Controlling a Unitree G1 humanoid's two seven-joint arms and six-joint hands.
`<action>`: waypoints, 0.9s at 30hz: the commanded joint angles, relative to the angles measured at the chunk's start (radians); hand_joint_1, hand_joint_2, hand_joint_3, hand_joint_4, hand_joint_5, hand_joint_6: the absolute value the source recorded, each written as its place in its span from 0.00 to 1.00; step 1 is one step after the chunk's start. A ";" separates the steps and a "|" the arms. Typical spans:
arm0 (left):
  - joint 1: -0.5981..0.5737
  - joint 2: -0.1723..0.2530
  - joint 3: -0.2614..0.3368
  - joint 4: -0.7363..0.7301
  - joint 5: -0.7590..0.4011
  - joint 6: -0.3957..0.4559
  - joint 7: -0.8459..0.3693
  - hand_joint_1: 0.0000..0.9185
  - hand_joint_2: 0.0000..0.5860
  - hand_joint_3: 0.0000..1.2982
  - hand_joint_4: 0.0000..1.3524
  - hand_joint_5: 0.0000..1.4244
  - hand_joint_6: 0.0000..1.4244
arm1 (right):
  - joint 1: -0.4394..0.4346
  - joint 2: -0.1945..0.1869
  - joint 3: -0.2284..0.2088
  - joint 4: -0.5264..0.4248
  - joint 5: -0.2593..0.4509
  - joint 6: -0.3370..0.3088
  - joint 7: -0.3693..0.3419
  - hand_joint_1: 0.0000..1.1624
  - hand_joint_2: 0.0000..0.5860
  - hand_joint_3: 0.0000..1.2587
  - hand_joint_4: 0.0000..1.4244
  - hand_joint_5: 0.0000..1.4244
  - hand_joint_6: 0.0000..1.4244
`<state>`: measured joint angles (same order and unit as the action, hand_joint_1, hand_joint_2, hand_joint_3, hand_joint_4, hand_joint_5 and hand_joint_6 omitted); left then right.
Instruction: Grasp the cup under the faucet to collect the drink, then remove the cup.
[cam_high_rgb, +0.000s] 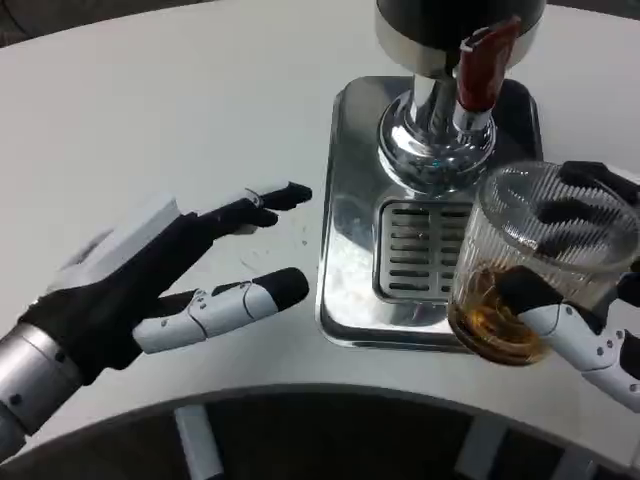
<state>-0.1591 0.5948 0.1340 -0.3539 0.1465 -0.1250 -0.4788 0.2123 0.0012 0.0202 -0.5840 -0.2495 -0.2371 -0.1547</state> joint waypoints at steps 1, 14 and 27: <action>0.034 0.037 -0.003 -0.060 0.041 0.028 -0.012 0.00 0.19 0.13 0.06 0.09 0.11 | 0.007 0.004 0.028 -0.038 -0.006 -0.046 0.010 0.70 0.33 0.67 0.72 0.89 0.91; 0.147 0.090 0.045 -0.275 0.124 0.112 -0.035 0.00 0.18 0.05 0.00 0.00 0.06 | -0.015 -0.003 0.105 -0.025 -0.001 -0.038 0.051 0.70 0.33 0.68 0.72 0.89 0.92; 0.315 0.094 0.141 -0.420 0.157 0.178 -0.065 0.00 0.17 0.01 0.00 0.00 0.04 | -0.013 -0.045 0.141 -0.030 -0.010 -0.046 0.123 0.69 0.32 0.68 0.73 0.90 0.92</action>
<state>0.1171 0.6860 0.2610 -0.7477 0.2914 0.0426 -0.5271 0.1934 -0.0356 0.1500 -0.5932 -0.2618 -0.2374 -0.0400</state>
